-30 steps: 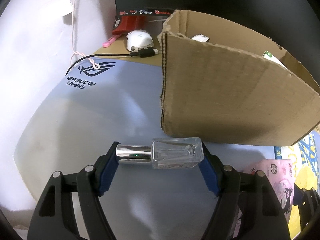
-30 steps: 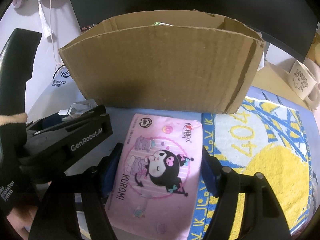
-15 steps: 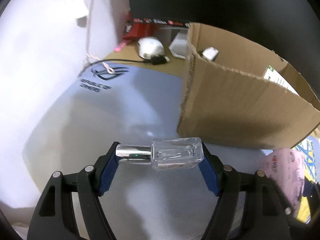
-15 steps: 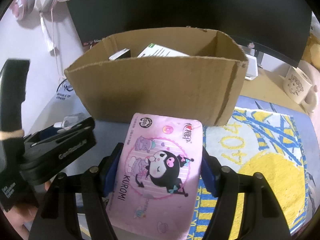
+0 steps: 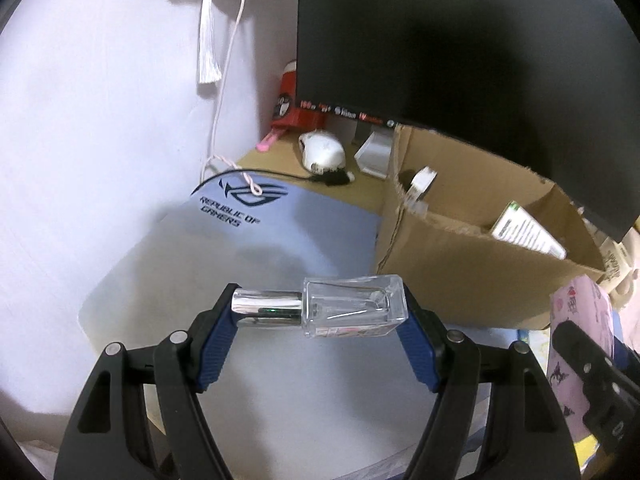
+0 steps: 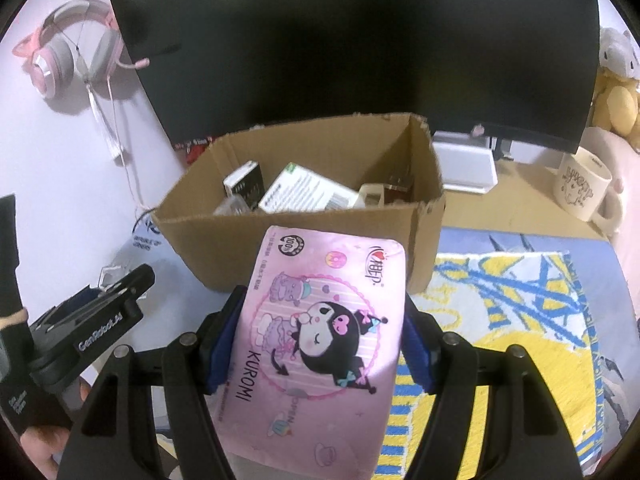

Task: Organize objects
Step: 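Lift and carry the perfume bottle and tissue pack with both tools over the cardboard box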

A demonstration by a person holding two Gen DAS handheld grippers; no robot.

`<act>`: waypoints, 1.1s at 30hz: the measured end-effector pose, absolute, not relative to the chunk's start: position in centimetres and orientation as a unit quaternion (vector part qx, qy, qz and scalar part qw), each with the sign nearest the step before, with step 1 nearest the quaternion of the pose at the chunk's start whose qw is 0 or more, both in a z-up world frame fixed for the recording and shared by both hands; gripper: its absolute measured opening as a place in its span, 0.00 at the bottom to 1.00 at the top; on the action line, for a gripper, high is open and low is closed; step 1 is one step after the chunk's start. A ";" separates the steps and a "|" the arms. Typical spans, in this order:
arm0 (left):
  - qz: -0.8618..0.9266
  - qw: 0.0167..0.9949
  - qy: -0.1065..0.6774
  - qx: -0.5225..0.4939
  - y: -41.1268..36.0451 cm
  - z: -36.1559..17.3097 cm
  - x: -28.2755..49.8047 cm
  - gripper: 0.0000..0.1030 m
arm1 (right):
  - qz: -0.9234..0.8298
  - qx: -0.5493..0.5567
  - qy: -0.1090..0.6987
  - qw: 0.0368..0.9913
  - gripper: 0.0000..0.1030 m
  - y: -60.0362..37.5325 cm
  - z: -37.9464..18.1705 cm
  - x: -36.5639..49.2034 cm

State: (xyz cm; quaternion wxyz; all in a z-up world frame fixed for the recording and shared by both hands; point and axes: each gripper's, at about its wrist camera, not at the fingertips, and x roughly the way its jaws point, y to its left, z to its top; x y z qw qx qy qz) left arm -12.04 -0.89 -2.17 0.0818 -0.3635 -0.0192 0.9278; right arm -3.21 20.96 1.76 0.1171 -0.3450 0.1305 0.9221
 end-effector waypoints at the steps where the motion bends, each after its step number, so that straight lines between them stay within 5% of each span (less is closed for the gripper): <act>1: 0.929 0.083 -0.020 -0.360 -0.9 -1.9 -11.9 0.72 | 0.923 -0.342 0.131 0.118 0.72 21.0 2.0 -3.2; 33: 0.949 0.099 -0.047 -0.294 0.2 5.1 -14.0 0.72 | 0.935 -0.252 0.204 0.146 0.72 27.8 8.6 -4.1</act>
